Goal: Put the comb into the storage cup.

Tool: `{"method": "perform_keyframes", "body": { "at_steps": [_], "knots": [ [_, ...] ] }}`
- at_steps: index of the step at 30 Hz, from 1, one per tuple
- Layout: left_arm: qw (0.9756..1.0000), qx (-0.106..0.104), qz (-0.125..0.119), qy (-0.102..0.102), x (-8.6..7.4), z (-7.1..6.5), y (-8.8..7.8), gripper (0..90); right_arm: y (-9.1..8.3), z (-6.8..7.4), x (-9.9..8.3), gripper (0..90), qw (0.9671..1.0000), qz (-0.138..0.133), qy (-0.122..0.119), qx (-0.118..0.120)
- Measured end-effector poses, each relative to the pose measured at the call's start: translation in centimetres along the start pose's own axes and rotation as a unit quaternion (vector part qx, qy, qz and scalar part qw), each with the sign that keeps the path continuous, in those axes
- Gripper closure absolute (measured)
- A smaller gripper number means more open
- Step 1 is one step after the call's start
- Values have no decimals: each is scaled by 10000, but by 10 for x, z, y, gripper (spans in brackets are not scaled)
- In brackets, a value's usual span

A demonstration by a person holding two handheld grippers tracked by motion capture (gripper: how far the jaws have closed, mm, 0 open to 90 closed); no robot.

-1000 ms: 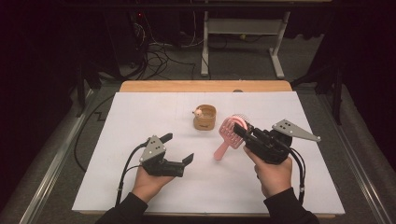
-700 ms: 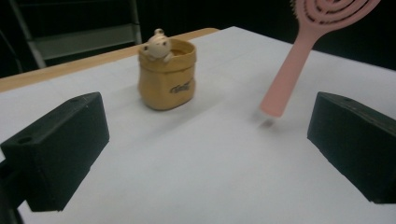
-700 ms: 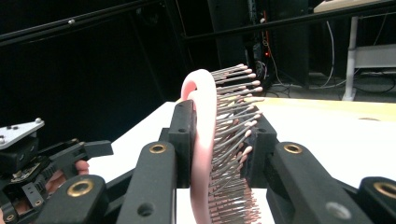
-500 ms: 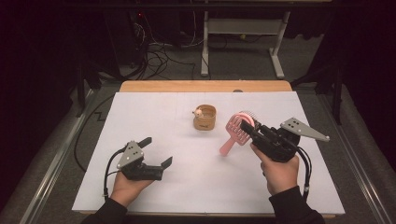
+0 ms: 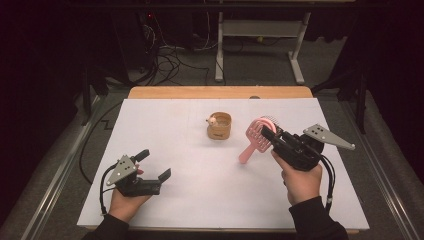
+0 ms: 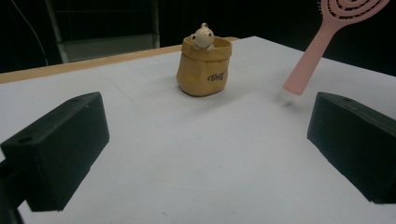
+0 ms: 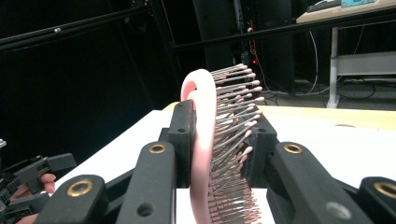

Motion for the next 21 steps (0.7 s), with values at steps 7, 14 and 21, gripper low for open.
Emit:
{"method": "perform_keyframes", "body": {
  "at_steps": [7,14,21],
  "knots": [
    [10000,-24,34,30,-2,-1,2,0,4,0,2,713,10000,-26,-43,-2],
    [9997,-13,205,157,-1,-5,4,0,11,0,6,712,10000,-73,-49,2],
    [9997,-100,118,200,-2,-7,5,0,22,-1,13,712,9999,-119,-66,0]
  ]
}}
Point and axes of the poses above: each handheld gripper's, and its own axes: y roughly forward along the jaws, x roughly out of its top, z roughly to its left, the point moved 1 cm from there along y, roughly forward along the jaws, and after that the axes turned 5 degrees about -y, right-handed, at the moved point
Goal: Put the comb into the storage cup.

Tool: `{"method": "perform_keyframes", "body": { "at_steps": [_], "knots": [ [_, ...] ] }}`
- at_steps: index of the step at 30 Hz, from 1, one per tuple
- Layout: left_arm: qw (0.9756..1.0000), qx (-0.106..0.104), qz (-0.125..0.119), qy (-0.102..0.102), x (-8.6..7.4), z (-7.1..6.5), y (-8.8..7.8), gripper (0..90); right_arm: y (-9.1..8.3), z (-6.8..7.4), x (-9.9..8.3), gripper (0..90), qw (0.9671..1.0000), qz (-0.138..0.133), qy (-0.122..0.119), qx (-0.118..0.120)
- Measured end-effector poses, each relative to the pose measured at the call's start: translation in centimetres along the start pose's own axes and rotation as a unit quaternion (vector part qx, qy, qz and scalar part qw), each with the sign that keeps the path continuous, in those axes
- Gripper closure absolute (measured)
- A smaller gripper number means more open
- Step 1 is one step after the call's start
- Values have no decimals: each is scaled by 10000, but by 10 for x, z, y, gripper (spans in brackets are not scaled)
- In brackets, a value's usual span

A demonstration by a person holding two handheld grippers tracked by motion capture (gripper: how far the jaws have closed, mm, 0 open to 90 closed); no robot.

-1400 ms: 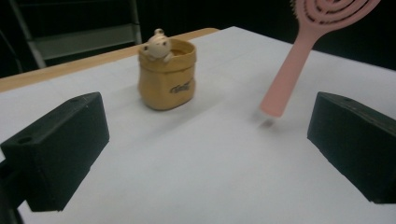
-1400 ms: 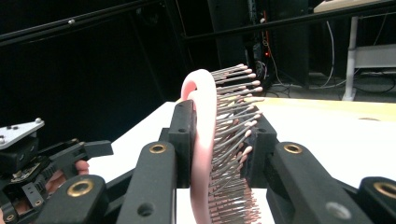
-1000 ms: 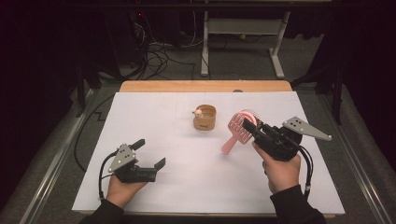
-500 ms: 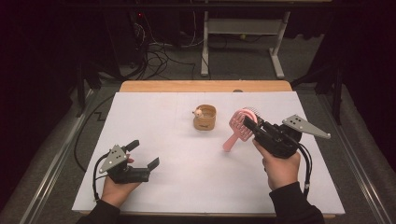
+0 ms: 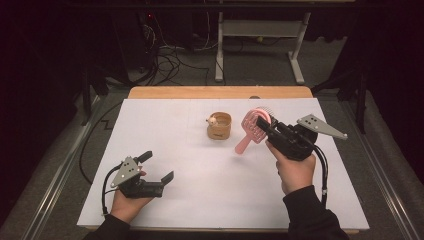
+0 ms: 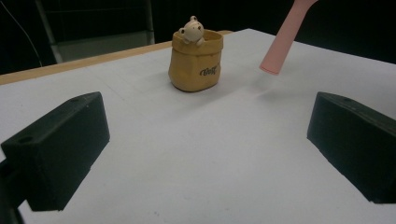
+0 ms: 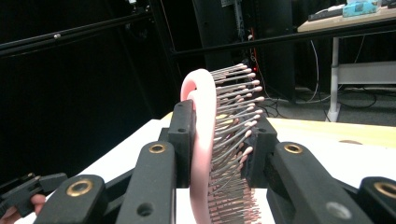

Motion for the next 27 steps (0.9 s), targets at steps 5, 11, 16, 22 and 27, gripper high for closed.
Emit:
{"method": "perform_keyframes", "body": {
  "at_steps": [5,11,16,22,27],
  "knots": [
    [10000,-40,27,-35,0,0,1,0,7,-2,6,712,10000,-32,8,-32],
    [10000,-31,9,24,-1,-1,1,0,13,-4,15,712,9999,-119,18,-42],
    [10000,-47,5,36,-2,-1,1,0,19,-3,24,712,9998,-176,0,-50],
    [10000,-66,-14,31,-2,-1,0,0,23,-1,34,712,9997,-255,-11,-61],
    [9999,-111,-56,28,-2,-1,1,0,28,-1,41,712,9994,-325,2,-96]
  ]
}}
Point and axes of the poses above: each handheld gripper's, and its own axes: y roughly forward along the jaws, x roughly out of its top, z roughly to its left, the point moved 1 cm from there along y, roughly forward along the jaws, and after that the axes turned 5 degrees about -y, right-handed, at the moved point
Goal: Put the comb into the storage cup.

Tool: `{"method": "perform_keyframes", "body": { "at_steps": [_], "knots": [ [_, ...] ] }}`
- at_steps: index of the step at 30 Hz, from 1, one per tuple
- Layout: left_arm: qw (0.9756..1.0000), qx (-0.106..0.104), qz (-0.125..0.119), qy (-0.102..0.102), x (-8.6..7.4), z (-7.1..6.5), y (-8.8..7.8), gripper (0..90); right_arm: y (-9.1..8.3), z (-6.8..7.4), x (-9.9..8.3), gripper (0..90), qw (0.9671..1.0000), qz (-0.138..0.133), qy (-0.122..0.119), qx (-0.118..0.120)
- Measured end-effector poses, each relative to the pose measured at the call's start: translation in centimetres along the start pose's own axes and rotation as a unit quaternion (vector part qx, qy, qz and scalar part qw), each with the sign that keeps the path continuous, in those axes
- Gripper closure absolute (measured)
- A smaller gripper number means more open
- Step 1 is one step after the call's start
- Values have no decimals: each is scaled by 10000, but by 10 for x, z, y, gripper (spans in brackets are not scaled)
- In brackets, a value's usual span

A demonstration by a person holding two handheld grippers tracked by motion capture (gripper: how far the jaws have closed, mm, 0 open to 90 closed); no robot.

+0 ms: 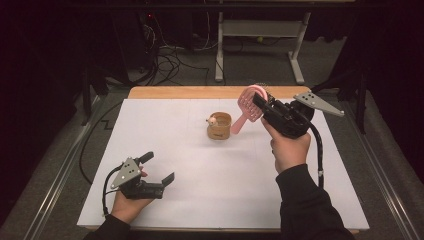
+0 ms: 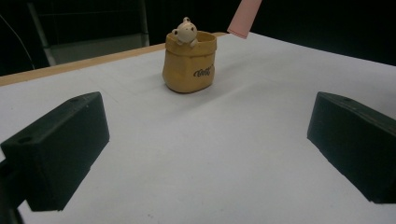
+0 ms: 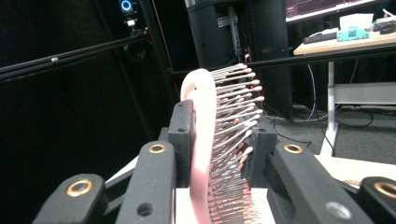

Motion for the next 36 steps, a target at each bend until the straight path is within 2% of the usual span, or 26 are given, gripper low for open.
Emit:
{"method": "perform_keyframes", "body": {
  "at_steps": [15,22,28,36],
  "knots": [
    [10000,-13,13,51,-1,-1,0,0,19,1,10,711,9999,-151,-48,4],
    [10000,-37,-14,33,0,-1,-1,0,32,3,9,710,9999,-118,20,50],
    [10000,-59,-8,45,0,-1,-1,0,43,9,11,710,9999,-129,-42,60],
    [10000,26,42,55,0,0,0,0,57,8,5,709,10000,-46,-32,57]
  ]
}}
Point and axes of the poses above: each handheld gripper's, and its own axes: y roughly forward along the jaws, x roughly out of its top, z roughly to its left, the point moved 1 cm from there along y, roughly forward along the jaws, and after that the axes turned 5 degrees about -y, right-handed, at the moved point
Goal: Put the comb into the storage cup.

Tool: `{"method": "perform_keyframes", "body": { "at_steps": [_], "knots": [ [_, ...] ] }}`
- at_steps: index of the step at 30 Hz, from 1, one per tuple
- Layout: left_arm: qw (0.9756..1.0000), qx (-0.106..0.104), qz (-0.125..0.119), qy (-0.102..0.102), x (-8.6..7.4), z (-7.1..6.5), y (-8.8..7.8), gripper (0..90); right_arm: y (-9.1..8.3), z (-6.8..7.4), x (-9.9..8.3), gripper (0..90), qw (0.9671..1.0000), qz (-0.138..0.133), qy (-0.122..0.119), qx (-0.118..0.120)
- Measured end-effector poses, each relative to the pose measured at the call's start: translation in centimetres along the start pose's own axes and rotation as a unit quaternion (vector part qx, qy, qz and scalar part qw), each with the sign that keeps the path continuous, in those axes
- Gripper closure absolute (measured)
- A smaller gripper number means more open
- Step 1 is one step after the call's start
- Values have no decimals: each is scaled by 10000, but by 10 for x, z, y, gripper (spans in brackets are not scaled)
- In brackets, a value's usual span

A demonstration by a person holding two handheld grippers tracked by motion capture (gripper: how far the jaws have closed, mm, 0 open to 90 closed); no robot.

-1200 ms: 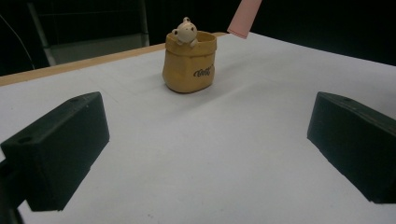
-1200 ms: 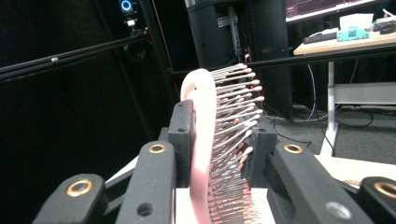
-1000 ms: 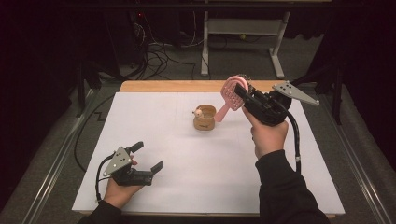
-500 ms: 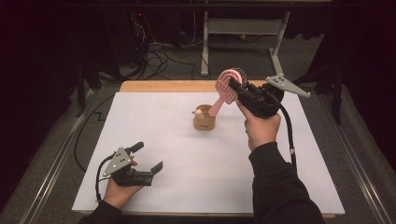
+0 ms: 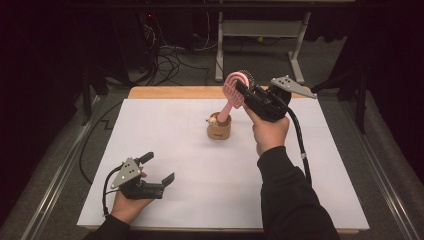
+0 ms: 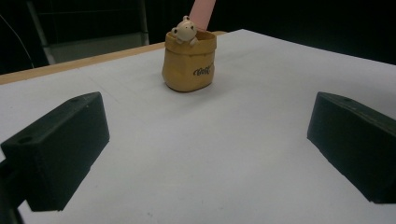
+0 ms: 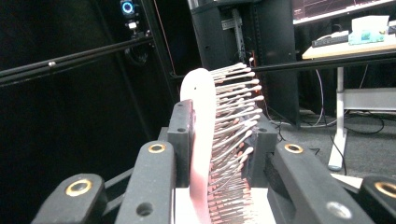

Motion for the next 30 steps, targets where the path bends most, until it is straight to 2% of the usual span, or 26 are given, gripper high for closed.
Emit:
{"method": "perform_keyframes", "body": {
  "at_steps": [6,10,20,30],
  "knots": [
    [10000,-21,-24,10,0,-1,-1,0,10,-2,-7,709,10000,56,14,-34],
    [10000,65,-56,47,1,-2,-1,0,15,-1,-10,708,10000,88,-2,-38],
    [10000,29,-16,32,1,-1,-1,0,25,-3,-19,706,9998,169,4,-49],
    [10000,11,-38,-4,1,-1,-1,0,32,-6,-33,705,9996,260,122,-67]
  ]
}}
Point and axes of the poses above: each handheld gripper's, and its own axes: y roughly forward along the jaws, x roughly out of its top, z roughly to its left, the point moved 1 cm from there along y, roughly forward along the jaws, and after that the axes turned 5 degrees about -y, right-handed, at the moved point
